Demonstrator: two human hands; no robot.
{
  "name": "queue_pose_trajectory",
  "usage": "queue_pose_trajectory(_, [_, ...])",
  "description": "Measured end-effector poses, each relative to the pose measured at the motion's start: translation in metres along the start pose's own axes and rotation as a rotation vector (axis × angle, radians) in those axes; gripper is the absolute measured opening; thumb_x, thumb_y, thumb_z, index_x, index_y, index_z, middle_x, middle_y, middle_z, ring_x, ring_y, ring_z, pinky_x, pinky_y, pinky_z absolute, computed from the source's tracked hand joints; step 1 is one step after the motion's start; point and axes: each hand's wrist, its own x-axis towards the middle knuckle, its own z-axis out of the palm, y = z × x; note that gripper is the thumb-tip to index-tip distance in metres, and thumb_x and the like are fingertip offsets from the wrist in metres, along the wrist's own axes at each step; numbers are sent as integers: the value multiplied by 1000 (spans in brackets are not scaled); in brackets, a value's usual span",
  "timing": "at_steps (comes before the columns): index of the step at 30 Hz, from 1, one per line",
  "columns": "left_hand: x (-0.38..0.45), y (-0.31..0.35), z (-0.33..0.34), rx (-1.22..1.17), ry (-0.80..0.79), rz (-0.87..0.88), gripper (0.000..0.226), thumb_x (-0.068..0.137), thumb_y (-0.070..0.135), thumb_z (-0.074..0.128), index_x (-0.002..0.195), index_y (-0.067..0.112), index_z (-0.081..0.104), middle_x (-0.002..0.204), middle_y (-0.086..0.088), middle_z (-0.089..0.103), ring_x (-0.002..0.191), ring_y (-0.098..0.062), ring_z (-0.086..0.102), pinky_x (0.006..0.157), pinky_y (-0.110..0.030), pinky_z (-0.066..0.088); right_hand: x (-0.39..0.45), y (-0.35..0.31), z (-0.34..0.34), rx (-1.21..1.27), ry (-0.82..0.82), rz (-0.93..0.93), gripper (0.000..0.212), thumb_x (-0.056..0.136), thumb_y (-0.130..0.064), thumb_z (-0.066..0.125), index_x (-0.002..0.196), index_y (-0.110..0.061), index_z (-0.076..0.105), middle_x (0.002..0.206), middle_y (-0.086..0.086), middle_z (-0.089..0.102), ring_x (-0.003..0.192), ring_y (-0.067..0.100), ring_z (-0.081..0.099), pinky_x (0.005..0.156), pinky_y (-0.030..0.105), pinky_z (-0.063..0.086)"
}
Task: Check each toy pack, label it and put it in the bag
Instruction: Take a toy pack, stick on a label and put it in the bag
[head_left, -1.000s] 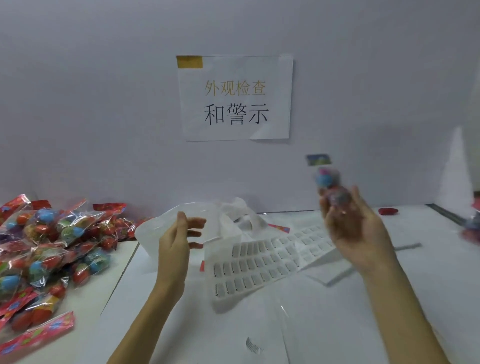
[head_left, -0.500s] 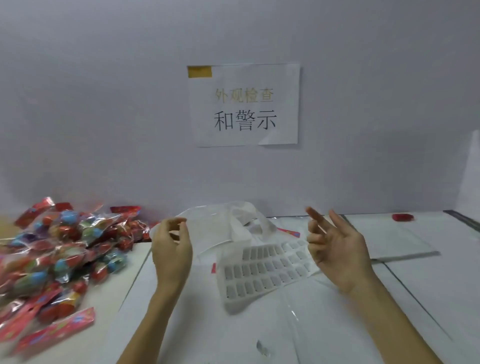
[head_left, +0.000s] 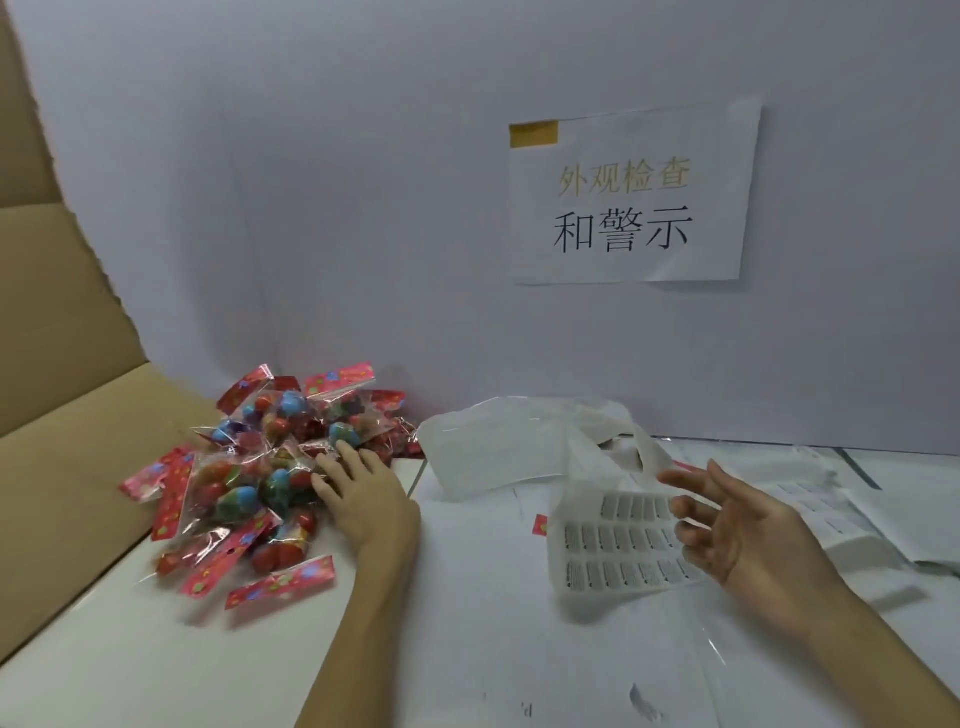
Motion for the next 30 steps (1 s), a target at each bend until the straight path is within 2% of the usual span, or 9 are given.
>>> queue_pose_trajectory(4, [2, -2, -3, 22, -28, 77, 44, 95, 16, 60, 138, 20, 54, 159, -6, 37, 151, -40, 23, 118, -40, 29, 3, 5, 1, 8, -5, 22, 46, 95, -39, 58, 117, -2, 74, 81, 10, 60, 57, 18, 57, 47, 26, 53])
queue_pose_trajectory(9, [-3, 7, 0, -237, 38, 202, 33, 100, 12, 48, 128, 20, 64, 133, 0, 61, 131, -27, 44, 104, -36, 33, 3, 9, 4, -20, -26, 43, 45, 92, -40, 60, 113, -3, 77, 80, 10, 59, 57, 18, 57, 47, 26, 53])
queue_pose_trajectory(14, [-8, 16, -5, -489, 258, 216, 31, 89, 6, 70, 119, 6, 61, 125, -16, 56, 114, -33, 49, 96, -40, 46, 3, 9, 4, -28, -28, 45, 43, 92, -38, 61, 111, -4, 78, 80, 10, 59, 58, 18, 57, 48, 26, 54])
queue_pose_trajectory(16, [-7, 16, -3, -530, 284, 231, 49, 85, 12, 78, 130, 8, 57, 143, -20, 48, 131, -37, 44, 109, -44, 41, 3, 9, 3, -34, -24, 44, 43, 93, -38, 60, 112, -4, 78, 81, 10, 59, 59, 18, 57, 48, 26, 54])
queue_pose_trajectory(18, [-5, 15, -1, -528, 184, 261, 68, 92, 25, 76, 152, 16, 43, 165, -17, 29, 153, -35, 24, 123, -44, 25, 3, 9, 1, -37, -16, 43, 43, 92, -39, 60, 112, -4, 78, 80, 10, 59, 60, 18, 56, 48, 26, 54])
queue_pose_trajectory(20, [-2, 14, 3, -483, 135, 298, 72, 98, 31, 70, 160, 23, 33, 168, -13, 28, 157, -32, 19, 125, -42, 19, 3, 10, 2, -50, -16, 48, 43, 91, -39, 60, 111, -5, 79, 79, 9, 59, 60, 17, 56, 49, 26, 54])
queue_pose_trajectory(25, [-2, 17, 6, -379, 193, 248, 58, 94, 12, 66, 148, 18, 49, 139, -5, 53, 130, -28, 44, 106, -40, 31, 4, 11, 6, -44, -20, 56, 42, 91, -38, 61, 108, -4, 79, 77, 9, 59, 57, 17, 57, 48, 25, 54])
queue_pose_trajectory(28, [-1, 20, 3, -436, 246, 220, 44, 92, -8, 56, 133, 6, 62, 131, -14, 58, 122, -33, 48, 104, -44, 39, 2, 12, 7, -47, -15, 57, 42, 93, -37, 60, 109, -3, 78, 77, 10, 58, 58, 17, 56, 49, 25, 54])
queue_pose_trajectory(30, [-1, 20, -4, -518, 330, 246, 38, 88, -14, 63, 125, -4, 67, 120, -21, 63, 111, -38, 55, 94, -46, 49, 1, 12, 7, -48, -11, 64, 41, 93, -36, 60, 110, -3, 78, 77, 11, 58, 58, 17, 56, 49, 25, 54])
